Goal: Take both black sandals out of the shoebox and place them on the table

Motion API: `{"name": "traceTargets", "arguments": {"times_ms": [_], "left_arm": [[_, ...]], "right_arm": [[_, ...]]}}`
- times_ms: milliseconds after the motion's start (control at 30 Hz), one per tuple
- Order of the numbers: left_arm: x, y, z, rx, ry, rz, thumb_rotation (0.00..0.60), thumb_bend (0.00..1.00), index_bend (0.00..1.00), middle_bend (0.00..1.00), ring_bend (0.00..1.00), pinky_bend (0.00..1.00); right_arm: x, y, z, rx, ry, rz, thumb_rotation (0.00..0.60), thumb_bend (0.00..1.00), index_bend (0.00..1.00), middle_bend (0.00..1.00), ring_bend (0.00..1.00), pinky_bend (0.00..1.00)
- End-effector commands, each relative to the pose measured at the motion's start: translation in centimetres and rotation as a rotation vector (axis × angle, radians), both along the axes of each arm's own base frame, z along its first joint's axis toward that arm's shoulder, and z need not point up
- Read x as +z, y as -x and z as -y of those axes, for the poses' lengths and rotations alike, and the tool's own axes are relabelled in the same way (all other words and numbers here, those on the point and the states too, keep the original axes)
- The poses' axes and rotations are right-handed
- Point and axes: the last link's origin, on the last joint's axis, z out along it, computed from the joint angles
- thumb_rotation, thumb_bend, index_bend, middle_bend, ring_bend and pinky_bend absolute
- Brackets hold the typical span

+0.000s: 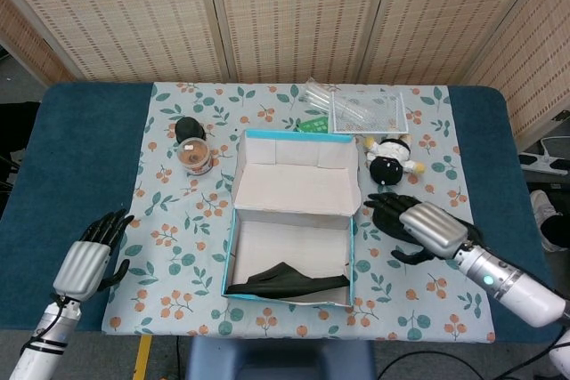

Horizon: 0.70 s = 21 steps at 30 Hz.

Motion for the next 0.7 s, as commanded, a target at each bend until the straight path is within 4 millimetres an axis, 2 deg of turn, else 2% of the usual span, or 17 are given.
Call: {"name": "traceTargets", "arguments": {"times_ms": [33,367,467,700], "left_arm": [[0.2,0.2,0.1,0.001,-0.003,0.006,0.600,0.45,0.00,0.00,0.00,0.14],[1.0,0.6,0.1,0.001,-0.025,0.013,0.600,0.45,0.00,0.00,0.00,0.14],[1.4,0.7,0.2,0.004,-0.033,0.017,0.600,0.45,0.00,0.00,0.00,0.14],[1.8,1.0,0.1,0.013,-0.039,0.027,0.600,0.45,0.00,0.00,0.00,0.14]], "right_arm": [[-2.9,-4.0,-1.3,0.159,-0.053,-0.054,0.600,0.24,0.00,0.00,0.00,0.12],[-10.0,-9.0,-0.6,0.210,-0.196,-0.077,0.600,0.24,0.00,0.00,0.00,0.01],[-10.9,-9.7,-0.8,0.233,-0.212,-0.088,0.600,0.24,0.00,0.00,0.00,0.00],[-12.3,-10.0,-1.3,0.236,-0.248,-0.140,0.600,0.24,0.00,0.00,0.00,0.00]]}}
